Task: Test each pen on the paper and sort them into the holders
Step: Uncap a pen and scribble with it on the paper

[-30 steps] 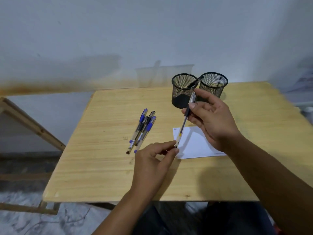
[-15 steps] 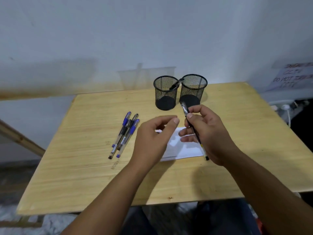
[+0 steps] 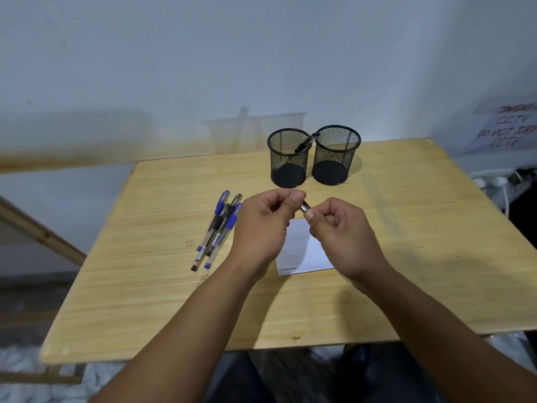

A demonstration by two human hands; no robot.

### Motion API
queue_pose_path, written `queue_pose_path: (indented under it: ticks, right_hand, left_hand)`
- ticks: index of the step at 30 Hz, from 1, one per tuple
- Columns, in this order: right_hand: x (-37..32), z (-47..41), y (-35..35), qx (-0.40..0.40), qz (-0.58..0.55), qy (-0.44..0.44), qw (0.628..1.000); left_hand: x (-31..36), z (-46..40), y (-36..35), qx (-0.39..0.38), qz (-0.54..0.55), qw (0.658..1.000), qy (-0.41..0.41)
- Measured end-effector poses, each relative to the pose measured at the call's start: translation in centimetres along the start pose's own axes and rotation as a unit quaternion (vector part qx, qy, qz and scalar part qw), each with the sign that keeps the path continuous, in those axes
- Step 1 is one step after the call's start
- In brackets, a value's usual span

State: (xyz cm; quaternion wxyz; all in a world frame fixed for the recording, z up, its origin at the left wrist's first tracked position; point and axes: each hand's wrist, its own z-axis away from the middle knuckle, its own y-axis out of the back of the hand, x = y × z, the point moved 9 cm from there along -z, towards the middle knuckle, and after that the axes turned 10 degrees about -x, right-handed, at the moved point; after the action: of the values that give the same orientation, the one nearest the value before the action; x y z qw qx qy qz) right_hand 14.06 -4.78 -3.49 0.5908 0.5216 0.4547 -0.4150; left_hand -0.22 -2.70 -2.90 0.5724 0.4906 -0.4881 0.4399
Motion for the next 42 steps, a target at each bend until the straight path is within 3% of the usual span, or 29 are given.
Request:
queue_pose_path:
  ticks: [7,11,19,21,28,31,33,36,39,42]
  right_hand:
    - [2.6,0.6,-0.9,-0.036,-0.003,-0.046,0.998]
    - [4.4,0.9,-1.0,-0.048,-0.066,-0.088,0.993]
    - [4.5,1.1,0.2,-0.008,-0.072,-0.060,0.996]
    - [4.6,1.1,0.5,0.000,-0.066,-0.062,0.996]
    - [5.0,0.9,1.0,0.005,-0.081,-0.061,0.995]
    - [4.7,0.8,1.0,0.005,-0.105,-0.054,0.993]
    - [4.5,0.7,0.9,0.001,-0.119,-0.054,0.991]
    - [4.4,0.2,0.5,-0.029,-0.180,-0.055,0.982]
    - [3.6,-0.3,-0.5,-0.086,-0.208,-0.017,0.974]
    - [3.1,-0.7,-0.6,-0.082,-0.113,0.022,0.990]
  left_hand:
    - [0.5,-1.6,3.8,0.048,0.003,0.998,-0.043]
    - [-1.5,-3.1,5.8,0.051,-0.127,0.991,-0.002]
    - [-4.4,-4.5,6.3,0.030,-0.365,0.927,0.078]
    - [-4.2,-4.6,6.3,0.050,-0.420,0.904,0.061]
    - [-4.0,-4.2,6.4,0.092,-0.470,0.878,-0.002]
    - [-3.6,-2.0,5.2,0.090,-0.423,0.899,-0.064]
    - [-3.9,0.4,3.9,0.076,-0.388,0.915,-0.079]
    - [-4.9,2.7,2.3,0.009,-0.403,0.913,-0.072]
    - [-5.9,2.8,1.4,-0.064,-0.462,0.882,-0.070]
    - [-7.0,2.4,1.1,-0.097,-0.515,0.850,-0.054]
